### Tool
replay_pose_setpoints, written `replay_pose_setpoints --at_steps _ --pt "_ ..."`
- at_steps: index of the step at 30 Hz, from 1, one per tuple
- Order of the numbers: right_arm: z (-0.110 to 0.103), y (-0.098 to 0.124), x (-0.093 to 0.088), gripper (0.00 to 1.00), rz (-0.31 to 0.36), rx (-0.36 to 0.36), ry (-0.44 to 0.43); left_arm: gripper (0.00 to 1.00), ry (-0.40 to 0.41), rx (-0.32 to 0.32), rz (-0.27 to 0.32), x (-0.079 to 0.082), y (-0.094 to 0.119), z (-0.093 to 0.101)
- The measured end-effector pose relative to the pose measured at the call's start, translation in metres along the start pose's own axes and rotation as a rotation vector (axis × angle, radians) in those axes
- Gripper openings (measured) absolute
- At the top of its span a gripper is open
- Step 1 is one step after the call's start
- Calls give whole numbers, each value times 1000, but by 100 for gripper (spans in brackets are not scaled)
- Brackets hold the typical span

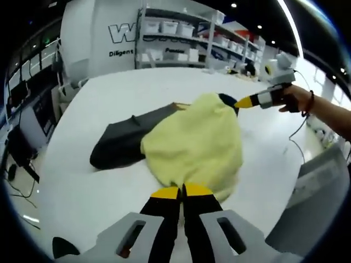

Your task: Fold the garment on the visible template until the final outline fits inside the template.

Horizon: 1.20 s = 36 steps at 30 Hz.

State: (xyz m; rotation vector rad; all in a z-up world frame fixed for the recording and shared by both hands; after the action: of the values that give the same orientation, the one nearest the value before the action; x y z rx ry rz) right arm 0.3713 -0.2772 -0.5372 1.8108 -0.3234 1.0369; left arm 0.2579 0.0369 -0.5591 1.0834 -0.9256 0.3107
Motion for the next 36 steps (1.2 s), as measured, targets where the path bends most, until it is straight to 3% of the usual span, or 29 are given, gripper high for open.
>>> replay_pose_setpoints --at_steps 5,9,15,19,24,26,28,32,36 --pt "1 10 18 0 5 1 103 2 -10 46 -25 -1 -1 -6" --pt "6 20 28 0 6 -4 107 2 -62 101 -75 -4 -3 -12" --pt "15 34 33 0 3 -23 101 2 -81 118 -82 -4 -5 -16" --pt "28 38 29 0 -70 -97 141 2 -84 126 -86 -5 -7 -19" --pt "44 37 13 0 -211 -187 156 2 -63 144 -80 -7 -8 -24" --pt "48 35 9 0 -202 -206 164 2 -81 159 -65 -6 -9 -25" --pt "54 30 5 0 -157 -225 104 2 -85 166 -75 -7 -10 -26" --pt "66 26 -7 0 -188 -255 83 2 -66 170 -81 -10 -10 -28" --pt "76 22 -11 0 -178 -285 84 2 -55 164 -86 -11 -10 -29"
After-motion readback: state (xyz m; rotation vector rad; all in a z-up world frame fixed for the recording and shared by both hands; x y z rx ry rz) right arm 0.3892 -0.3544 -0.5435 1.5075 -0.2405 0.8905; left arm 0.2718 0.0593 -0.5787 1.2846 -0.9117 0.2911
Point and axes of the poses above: the point that each gripper's makers call its tool centre point, and the gripper's own axes: y roughly backward along the fingers, z roughly to its right, x roughly out of its top, the point moved 10 cm from there along y, roughly backward along the fingers, and after that the axes turned 5 degrees about -x, right-handed, at the moved point
